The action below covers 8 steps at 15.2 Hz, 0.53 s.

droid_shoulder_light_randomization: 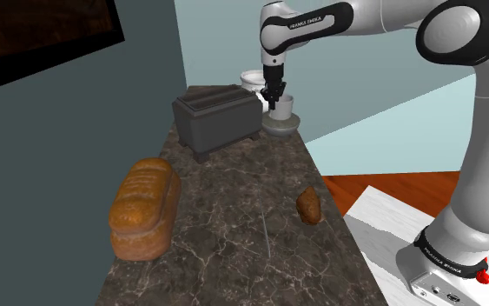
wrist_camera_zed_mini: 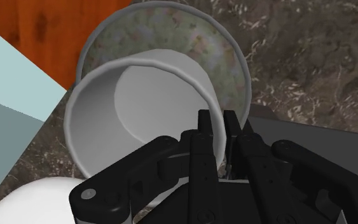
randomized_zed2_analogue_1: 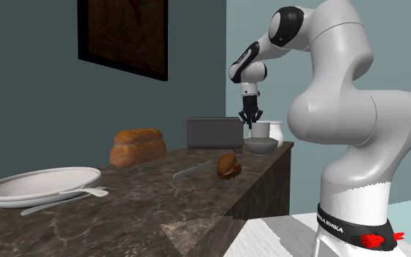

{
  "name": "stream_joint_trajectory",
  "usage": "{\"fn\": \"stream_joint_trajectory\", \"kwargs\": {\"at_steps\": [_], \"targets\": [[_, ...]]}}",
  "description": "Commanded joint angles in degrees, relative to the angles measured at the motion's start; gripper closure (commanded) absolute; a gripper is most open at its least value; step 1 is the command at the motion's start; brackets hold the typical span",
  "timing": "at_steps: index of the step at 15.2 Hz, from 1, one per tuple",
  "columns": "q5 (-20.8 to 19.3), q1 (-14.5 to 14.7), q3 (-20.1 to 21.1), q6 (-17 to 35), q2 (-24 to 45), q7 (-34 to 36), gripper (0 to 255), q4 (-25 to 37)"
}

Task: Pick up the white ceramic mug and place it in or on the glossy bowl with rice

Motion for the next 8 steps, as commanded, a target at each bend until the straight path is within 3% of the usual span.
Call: {"fn": "stream_joint_trajectory", "kwargs": {"at_steps": [1, 2, 7, 8], "targets": [[0.0, -0.1, -0.1, 0.0, 0.3, 0.0, 255, -0.2], [0.0, -0.1, -0.1, 0.1, 0.3, 0.0, 0, -0.4], [0.0, -0.1, -0.1, 0.0, 0.3, 0.0, 0, -0.2], [0.0, 0.1, 0.0, -1.9, 0.3, -0.1, 0, 1.7]]}}
